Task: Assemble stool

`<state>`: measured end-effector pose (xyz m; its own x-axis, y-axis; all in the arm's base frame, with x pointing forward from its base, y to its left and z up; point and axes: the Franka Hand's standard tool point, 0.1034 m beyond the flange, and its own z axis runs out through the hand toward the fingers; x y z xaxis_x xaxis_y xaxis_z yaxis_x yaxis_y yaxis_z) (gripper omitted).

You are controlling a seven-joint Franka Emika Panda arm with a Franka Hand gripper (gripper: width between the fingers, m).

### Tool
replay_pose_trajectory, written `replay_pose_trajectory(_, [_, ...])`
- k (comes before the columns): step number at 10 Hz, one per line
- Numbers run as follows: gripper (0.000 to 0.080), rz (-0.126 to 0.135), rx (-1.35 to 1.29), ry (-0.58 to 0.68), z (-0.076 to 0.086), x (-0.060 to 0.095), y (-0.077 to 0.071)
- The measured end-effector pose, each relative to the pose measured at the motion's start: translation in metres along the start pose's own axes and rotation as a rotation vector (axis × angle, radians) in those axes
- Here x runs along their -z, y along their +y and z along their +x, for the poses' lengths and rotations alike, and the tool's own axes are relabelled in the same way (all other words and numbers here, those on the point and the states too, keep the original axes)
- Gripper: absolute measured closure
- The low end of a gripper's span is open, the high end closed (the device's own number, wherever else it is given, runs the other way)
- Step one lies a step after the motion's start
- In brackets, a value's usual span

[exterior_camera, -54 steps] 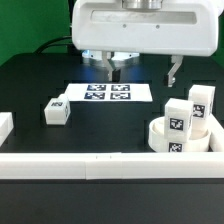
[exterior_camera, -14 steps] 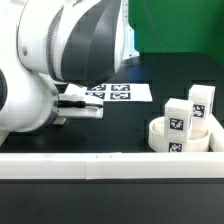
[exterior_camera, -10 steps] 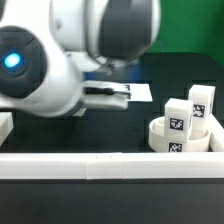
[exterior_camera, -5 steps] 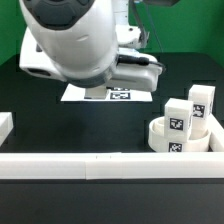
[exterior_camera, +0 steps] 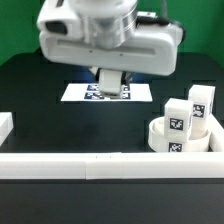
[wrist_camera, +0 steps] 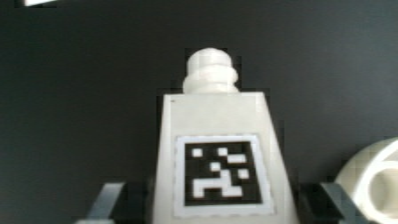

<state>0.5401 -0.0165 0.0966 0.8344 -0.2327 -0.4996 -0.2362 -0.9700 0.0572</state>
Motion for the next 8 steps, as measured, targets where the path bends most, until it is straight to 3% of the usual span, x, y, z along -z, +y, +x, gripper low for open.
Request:
replay_pose_trajectory(1, [0.0463, 0.004, -0.024, 0.041, -0.011, 0.007, -0.013])
replay_pose_trajectory(2, [0.0463, 0.018, -0.014, 0.15, -0.01, 0.017, -0.025])
replay_pose_trajectory(3, [0.0463, 0.037, -0.009, 0.268, -0.007, 0.017, -0.028])
replay_pose_trajectory(6, [0.0462, 0.062, 0.007, 0.461, -0.003, 0.017, -0.035])
replay_pose_trajectory(8, [0.0462, 0.082, 0.043, 0.632, -0.018, 0.024, -0.059])
